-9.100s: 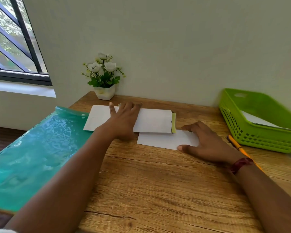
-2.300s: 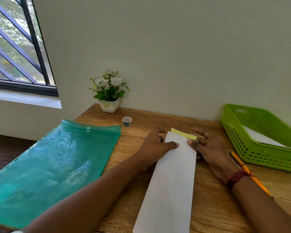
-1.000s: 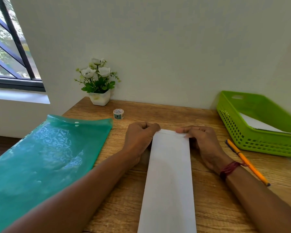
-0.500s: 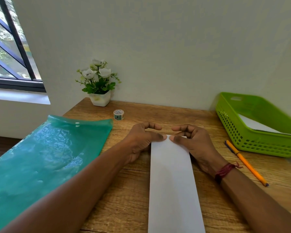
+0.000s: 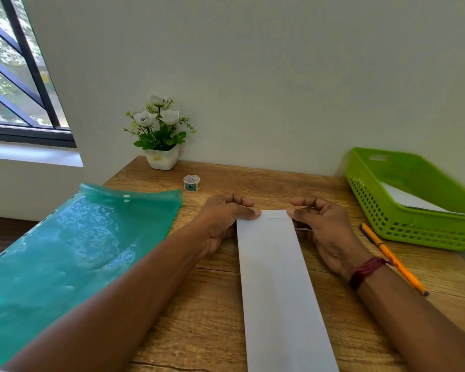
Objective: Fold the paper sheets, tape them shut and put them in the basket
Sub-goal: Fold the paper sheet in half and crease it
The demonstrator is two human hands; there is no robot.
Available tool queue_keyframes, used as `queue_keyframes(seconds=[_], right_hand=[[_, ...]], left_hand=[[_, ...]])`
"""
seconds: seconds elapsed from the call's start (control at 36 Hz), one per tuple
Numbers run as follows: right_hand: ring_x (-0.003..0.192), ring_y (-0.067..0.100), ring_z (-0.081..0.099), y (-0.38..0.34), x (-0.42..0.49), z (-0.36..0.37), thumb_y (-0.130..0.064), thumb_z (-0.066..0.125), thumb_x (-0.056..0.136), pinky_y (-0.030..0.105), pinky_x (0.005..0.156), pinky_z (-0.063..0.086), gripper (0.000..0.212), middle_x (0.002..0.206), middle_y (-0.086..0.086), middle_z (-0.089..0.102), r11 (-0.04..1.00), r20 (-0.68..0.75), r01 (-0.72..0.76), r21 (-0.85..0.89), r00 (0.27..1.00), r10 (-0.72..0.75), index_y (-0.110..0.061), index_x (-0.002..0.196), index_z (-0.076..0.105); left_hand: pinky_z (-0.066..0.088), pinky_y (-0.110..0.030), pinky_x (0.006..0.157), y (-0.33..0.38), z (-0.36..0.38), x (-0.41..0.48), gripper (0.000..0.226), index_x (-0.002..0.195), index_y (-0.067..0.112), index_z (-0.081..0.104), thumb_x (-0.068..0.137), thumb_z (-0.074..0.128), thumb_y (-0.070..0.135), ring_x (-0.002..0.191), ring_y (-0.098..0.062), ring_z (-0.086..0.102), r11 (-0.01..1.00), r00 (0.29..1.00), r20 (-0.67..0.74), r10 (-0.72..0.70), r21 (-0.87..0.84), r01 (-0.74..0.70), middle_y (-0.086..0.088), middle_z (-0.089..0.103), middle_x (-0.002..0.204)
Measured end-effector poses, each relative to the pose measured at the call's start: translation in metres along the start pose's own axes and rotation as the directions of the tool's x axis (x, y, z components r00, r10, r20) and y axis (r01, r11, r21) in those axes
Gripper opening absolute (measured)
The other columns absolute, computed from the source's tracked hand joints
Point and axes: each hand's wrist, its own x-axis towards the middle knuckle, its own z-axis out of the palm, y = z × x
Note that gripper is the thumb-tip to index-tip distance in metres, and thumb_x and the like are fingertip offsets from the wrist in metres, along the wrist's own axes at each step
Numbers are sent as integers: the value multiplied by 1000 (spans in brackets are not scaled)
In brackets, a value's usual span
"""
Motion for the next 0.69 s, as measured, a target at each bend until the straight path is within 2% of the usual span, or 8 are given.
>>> queue_keyframes(seconds=[0.11, 0.19, 0.28, 0.36, 0.5, 0.56, 0.61, 0.69], right_hand=[[61, 18, 64, -4, -2, -4, -6, 69, 87, 28, 48, 53, 29, 83, 15, 72, 993, 105, -99, -70, 989, 106, -8, 115, 63], [57, 15, 61, -6, -5, -4, -15, 69, 88, 28, 47, 52, 35, 81, 9, 71, 971, 210, -168, -169, 957, 201, -15, 121, 58], [74, 21, 70, -8, -8, -4, -19, 75, 82, 33, 59, 57, 47, 96, 7, 75, 943, 290, -194, -272, 917, 272, -21, 125, 55], [96, 36, 71, -12, -11, -8, -13, 78, 78, 45, 79, 58, 57, 108, 17, 72, 930, 379, -227, -290, 865, 329, -22, 128, 52], [99, 35, 70, -21, -14, -14, -4, 74, 80, 41, 74, 60, 54, 113, 12, 72, 902, 460, -203, -381, 804, 375, -22, 127, 55], [101, 34, 70, -23, -13, -18, -3, 74, 80, 46, 83, 58, 49, 113, 12, 72, 889, 465, -159, -430, 804, 369, -21, 123, 59], [101, 34, 70, -24, -11, -23, -5, 77, 77, 50, 91, 54, 44, 108, 13, 73, 855, 429, -93, -511, 834, 347, -15, 118, 64], [91, 29, 72, -28, -5, -31, -11, 81, 75, 41, 81, 57, 33, 95, 10, 76, 775, 324, 28, -631, 918, 231, -10, 107, 69]], left_hand=[[62, -39, 73, 0, -5, 4, 26, 100, 3, 72, 75, 77, -4, 93, -31, 71, 999, 997, -81, 6, -51, -10, -15, 74, 100], [62, -36, 67, 5, -10, 5, 22, 95, 7, 72, 77, 76, -3, 87, -26, 70, 997, 990, -143, 6, -78, -17, -13, 74, 98], [58, -29, 56, 9, -17, 7, 21, 96, 9, 71, 79, 75, -2, 90, -25, 70, 990, 974, -225, 5, -139, -38, -11, 73, 100], [57, -26, 55, 13, -22, 9, 22, 99, 9, 70, 80, 74, -2, 91, -23, 69, 975, 944, -330, 17, -205, -89, -10, 72, 101], [62, -37, 64, 16, -32, 13, 20, 91, 17, 67, 81, 77, 3, 89, -25, 69, 963, 869, -496, -3, -235, -130, -9, 69, 99], [62, -46, 70, 16, -37, 15, 24, 92, 21, 63, 80, 79, 8, 89, -25, 69, 963, 841, -542, -17, -236, -133, -8, 68, 99], [62, -46, 73, 17, -41, 15, 22, 94, 21, 66, 80, 79, 9, 91, -25, 68, 965, 823, -568, -4, -219, -146, -7, 68, 100], [62, -41, 77, 19, -46, 17, 17, 93, 17, 71, 81, 78, 7, 92, -23, 69, 972, 823, -566, 55, -159, -175, -7, 71, 102]])
